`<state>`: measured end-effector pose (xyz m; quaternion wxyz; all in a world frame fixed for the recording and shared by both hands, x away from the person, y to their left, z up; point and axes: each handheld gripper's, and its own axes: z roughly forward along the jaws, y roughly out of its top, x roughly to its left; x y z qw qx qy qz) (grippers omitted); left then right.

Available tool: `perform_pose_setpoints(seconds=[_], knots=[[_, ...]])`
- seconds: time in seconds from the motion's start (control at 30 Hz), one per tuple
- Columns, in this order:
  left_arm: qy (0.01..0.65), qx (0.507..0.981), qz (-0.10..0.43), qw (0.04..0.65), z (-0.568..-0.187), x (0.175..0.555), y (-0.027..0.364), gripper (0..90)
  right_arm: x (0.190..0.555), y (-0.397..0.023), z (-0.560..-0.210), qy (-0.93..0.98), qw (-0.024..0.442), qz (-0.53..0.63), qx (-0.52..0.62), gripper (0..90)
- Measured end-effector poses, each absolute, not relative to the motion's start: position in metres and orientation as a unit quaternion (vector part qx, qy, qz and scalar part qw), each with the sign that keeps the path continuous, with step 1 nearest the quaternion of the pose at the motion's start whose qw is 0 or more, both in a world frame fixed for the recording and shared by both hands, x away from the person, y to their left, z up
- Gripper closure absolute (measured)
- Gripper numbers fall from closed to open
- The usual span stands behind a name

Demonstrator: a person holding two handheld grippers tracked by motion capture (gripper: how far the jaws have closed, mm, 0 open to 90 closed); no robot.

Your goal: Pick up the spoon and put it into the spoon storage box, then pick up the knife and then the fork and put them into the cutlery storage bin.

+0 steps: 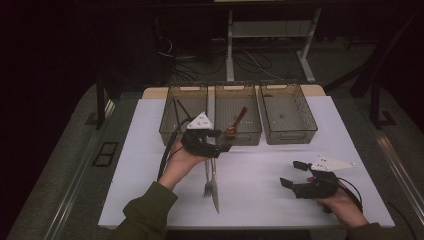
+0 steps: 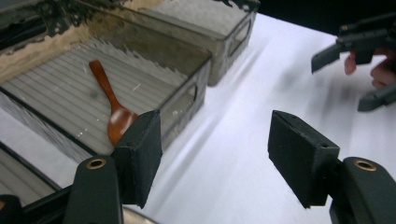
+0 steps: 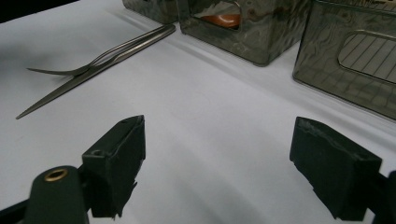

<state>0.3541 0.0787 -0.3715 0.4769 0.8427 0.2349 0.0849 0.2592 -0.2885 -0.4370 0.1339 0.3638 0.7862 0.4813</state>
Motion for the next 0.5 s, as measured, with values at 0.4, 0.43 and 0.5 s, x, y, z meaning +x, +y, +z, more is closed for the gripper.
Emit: perform_pose_setpoints(seconds=[0.4,0.43,0.5], knots=[[0.233,0.848,0.08,0.469,-0.389,0.329,0.097,37.3,0.259,-0.289,-0.437,0.787,0.135,0.481,0.362,17.5],[0.233,0.85,0.08,0.466,-0.391,0.326,0.099,39.0,0.259,-0.289,-0.437,0.787,0.135,0.481,0.363,17.5],[0.233,0.853,0.078,0.461,-0.395,0.322,0.102,42.8,0.259,-0.29,-0.437,0.786,0.135,0.482,0.363,17.6]])
